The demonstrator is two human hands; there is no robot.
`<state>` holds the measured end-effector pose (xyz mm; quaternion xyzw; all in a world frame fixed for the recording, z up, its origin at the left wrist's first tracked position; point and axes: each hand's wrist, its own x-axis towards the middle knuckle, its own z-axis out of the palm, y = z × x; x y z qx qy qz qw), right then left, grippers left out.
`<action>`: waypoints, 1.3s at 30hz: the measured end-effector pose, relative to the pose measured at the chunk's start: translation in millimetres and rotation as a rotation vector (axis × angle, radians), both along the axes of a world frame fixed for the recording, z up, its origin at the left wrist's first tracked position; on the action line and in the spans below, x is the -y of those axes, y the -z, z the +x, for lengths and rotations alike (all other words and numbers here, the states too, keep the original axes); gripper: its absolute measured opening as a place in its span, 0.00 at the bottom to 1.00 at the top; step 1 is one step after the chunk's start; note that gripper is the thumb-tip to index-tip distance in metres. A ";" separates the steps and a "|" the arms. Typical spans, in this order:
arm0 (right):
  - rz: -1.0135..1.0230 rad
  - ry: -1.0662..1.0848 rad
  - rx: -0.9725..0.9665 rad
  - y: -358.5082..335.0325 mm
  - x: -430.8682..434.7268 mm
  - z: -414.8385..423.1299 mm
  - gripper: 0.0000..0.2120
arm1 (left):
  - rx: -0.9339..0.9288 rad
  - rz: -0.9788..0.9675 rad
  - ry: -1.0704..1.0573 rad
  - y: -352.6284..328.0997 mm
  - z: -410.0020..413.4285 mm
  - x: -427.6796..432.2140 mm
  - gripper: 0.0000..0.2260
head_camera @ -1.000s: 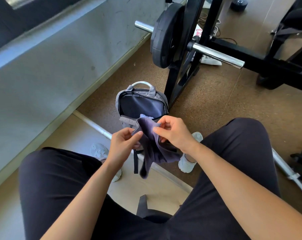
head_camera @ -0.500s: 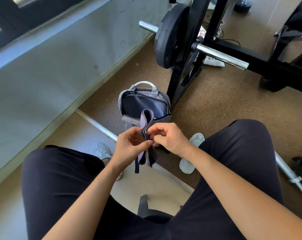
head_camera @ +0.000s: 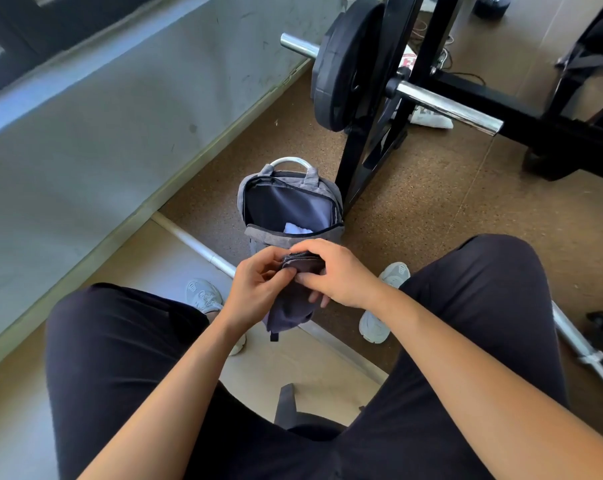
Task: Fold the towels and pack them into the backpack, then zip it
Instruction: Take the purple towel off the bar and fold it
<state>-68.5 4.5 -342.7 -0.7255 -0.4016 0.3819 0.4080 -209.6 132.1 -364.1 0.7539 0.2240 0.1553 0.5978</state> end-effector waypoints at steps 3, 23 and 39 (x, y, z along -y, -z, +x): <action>-0.022 0.015 0.022 -0.4 1.5 6.5 0.05 | 0.016 -0.035 -0.010 -0.8 0.3 0.6 0.06; 0.240 0.333 0.038 -30.8 36.8 45.3 0.08 | -0.512 -0.178 0.114 90.2 12.4 1.4 0.04; 0.337 0.522 -0.088 -25.0 43.5 64.7 0.10 | -0.465 -0.608 0.126 85.3 8.4 3.1 0.09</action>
